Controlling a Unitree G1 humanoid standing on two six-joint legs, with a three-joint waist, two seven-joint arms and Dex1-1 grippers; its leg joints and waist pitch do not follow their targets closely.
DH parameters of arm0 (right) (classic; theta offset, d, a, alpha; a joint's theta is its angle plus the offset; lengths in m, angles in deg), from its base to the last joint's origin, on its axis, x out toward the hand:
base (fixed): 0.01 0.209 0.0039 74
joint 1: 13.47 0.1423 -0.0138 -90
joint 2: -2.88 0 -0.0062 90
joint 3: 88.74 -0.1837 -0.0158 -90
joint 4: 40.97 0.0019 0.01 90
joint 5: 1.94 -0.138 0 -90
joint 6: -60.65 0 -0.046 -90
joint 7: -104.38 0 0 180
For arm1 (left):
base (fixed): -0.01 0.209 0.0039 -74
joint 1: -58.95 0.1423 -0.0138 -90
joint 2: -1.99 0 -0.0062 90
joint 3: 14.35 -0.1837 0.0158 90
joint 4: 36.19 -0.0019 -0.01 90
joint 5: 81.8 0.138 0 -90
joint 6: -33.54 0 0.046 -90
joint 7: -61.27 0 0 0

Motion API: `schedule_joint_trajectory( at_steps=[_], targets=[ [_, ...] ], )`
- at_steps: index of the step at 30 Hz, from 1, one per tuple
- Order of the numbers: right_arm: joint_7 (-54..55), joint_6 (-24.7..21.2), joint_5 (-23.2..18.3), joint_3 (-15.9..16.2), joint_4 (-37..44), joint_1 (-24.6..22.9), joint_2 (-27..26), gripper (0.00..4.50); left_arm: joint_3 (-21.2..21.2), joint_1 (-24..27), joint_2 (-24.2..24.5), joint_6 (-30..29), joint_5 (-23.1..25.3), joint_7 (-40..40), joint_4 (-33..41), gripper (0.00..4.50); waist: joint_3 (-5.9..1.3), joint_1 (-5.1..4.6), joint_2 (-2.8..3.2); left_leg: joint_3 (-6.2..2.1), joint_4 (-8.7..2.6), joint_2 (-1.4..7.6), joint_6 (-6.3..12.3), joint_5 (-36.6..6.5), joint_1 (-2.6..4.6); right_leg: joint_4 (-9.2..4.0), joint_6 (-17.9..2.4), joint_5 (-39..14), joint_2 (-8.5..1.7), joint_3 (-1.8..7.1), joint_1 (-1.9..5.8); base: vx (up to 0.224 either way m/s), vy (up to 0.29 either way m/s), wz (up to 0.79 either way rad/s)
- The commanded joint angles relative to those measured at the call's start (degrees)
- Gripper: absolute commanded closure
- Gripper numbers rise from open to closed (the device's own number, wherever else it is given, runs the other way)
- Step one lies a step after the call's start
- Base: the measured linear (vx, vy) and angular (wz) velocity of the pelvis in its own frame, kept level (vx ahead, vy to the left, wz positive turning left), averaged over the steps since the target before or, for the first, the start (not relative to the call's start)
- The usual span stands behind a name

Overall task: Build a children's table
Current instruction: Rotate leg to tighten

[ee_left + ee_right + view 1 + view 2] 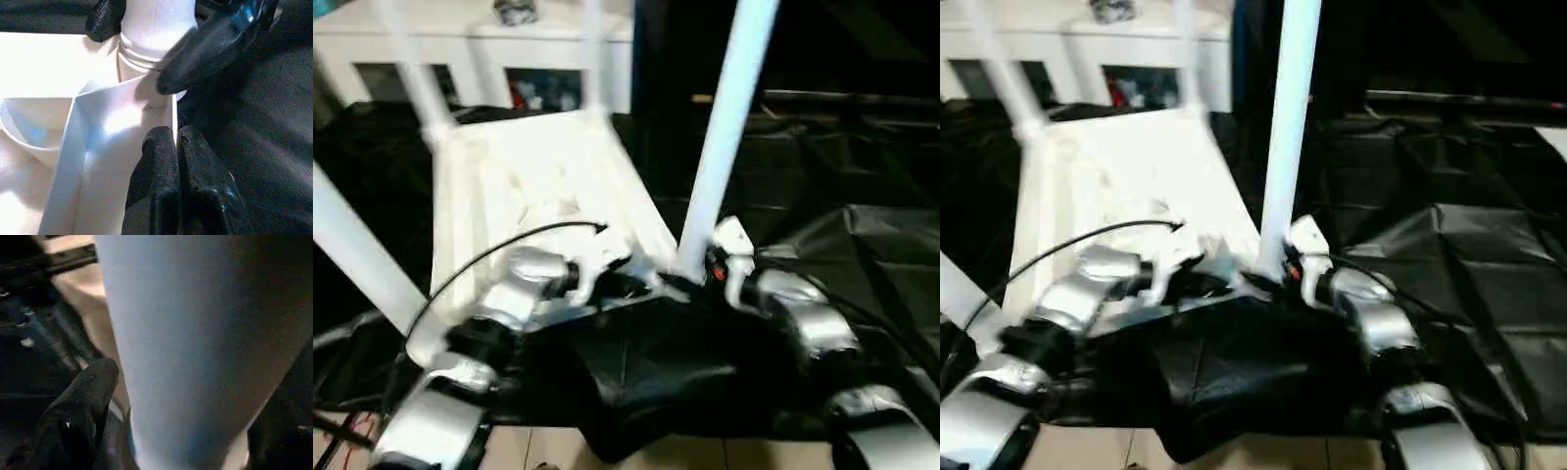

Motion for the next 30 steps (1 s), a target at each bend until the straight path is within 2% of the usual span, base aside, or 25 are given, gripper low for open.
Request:
schedule_joint_trajectory(
  at_steps=[1, 4, 10, 18, 21, 22, 24, 25, 26, 28, 30],
  targets=[
    [-8.6, -3.6, -1.0, 4.0, 3.1, -2.2, 1.9, 0.77, -1.8, -0.4, 0.2, 1.9, -0.9, -4.5, 1.8, 4.5, -3.3, 0.13, -0.15, 0.81, -3.42, 0.48, 4.82, -11.1, 0.11, -3.8, -15.0, -6.3, -2.04, 2.09, 3.15, 0.0, 0.0, 0.0],
    [-11.8, -5.1, -1.6, 5.2, 4.7, -2.9, 3.1, 1.01, -1.7, -0.5, 0.7, 1.7, -0.9, -5.2, 1.6, 4.5, -3.28, 0.46, -0.21, 0.81, -3.43, 0.51, 4.82, -10.8, 0.03, -3.62, -15.4, -5.4, -2.03, 2.08, 3.19, 0.0, 0.0, 0.0],
    [-13.2, -6.3, -1.7, 5.5, 5.4, -3.2, 3.0, 1.51, -1.8, -0.5, 0.9, 1.5, -1.4, -5.7, 1.7, 4.5, -3.29, 0.74, -0.36, 0.73, -3.54, 0.43, 3.17, -11.1, -0.04, -3.86, -14.3, -8.4, -2.32, 2.1, 3.17, 0.0, 0.0, 0.0],
    [-13.4, -9.1, -2.9, 5.6, 7.8, -4.3, 2.7, 1.87, -1.7, -0.2, 0.4, 1.4, -1.5, -4.9, 1.5, 4.5, -3.29, 0.9, -0.32, 0.74, -3.47, 0.38, 3.3, -10.2, -0.03, -3.78, -14.2, -7.2, -2.2, 2.06, 3.24, 0.0, 0.0, 0.0],
    [-9.3, -8.5, -2.3, 4.5, 6.6, -4.4, 1.2, 1.89, -1.2, -0.3, -0.7, 0.8, -1.1, -2.0, 1.1, 4.5, -3.24, 0.99, -0.34, 0.75, -3.51, 0.42, 2.9, -10.5, -0.02, -3.83, -14.1, -7.8, -2.28, 2.1, 3.1, 0.0, 0.0, 0.0],
    [-1.9, -7.8, -0.8, 2.7, 3.1, -3.3, -1.1, 1.89, -1.0, -0.4, -1.9, 0.2, -0.7, 0.8, 0.9, 4.5, -3.17, 0.96, -0.21, 0.69, -3.65, 0.39, 2.42, -11.3, -0.01, -3.99, -13.7, -9.7, -2.37, 2.08, 3.04, 0.0, 0.0, 0.0],
    [8.5, -6.0, 1.3, 0.7, -1.4, -1.4, -3.7, 1.89, -0.9, -0.7, -3.3, -0.2, 0.0, 3.6, 0.6, 4.5, -2.73, 0.38, -0.13, 0.51, -4.08, 0.26, 0.66, -15.0, 0.2, -4.8, -11.9, -17.6, -2.59, 1.99, 2.65, 0.0, 0.0, 0.0],
    [14.0, -5.8, 2.0, -0.5, -3.7, -0.4, -5.0, 1.89, -0.9, -0.9, -4.3, -0.4, 0.4, 5.4, 0.3, 4.5, -2.55, -0.18, -0.24, 0.36, -4.15, 0.08, -0.34, -16.8, 0.33, -5.35, -10.2, -22.8, -2.67, 1.97, 2.47, 0.0, 0.0, 0.0],
    [15.9, -5.8, 2.1, -0.9, -4.4, -0.1, -5.6, 1.9, -0.9, -0.9, -4.7, -0.6, 0.5, 6.0, 0.2, 4.5, -2.65, -0.69, -0.24, 0.09, -4.32, 0.0, -0.78, -16.7, 0.08, -5.43, -9.0, -24.7, -2.65, 1.91, 2.78, 0.0, 0.0, 0.0],
    [22.5, -6.6, 2.7, -2.0, -6.3, 0.9, -8.2, 1.9, -1.3, -1.3, -6.7, -1.2, 1.3, 9.1, -0.2, 4.5, -2.64, -1.31, -0.23, -0.02, -4.38, -0.04, -0.61, -17.0, -0.14, -5.62, -8.1, -24.9, -2.5, 1.86, 2.71, 0.0, 0.0, 0.0],
    [26.2, -6.7, 3.1, -2.3, -7.3, 1.5, -10.1, 1.9, -1.5, -1.3, -8.0, -2.3, 1.5, 10.5, 0.4, 4.5, -2.68, -1.9, -0.17, -0.01, -4.31, -0.1, -0.32, -17.3, -0.02, -5.64, -8.5, -23.8, -2.35, 1.87, 2.54, 0.0, 0.0, 0.0]
  ],
)
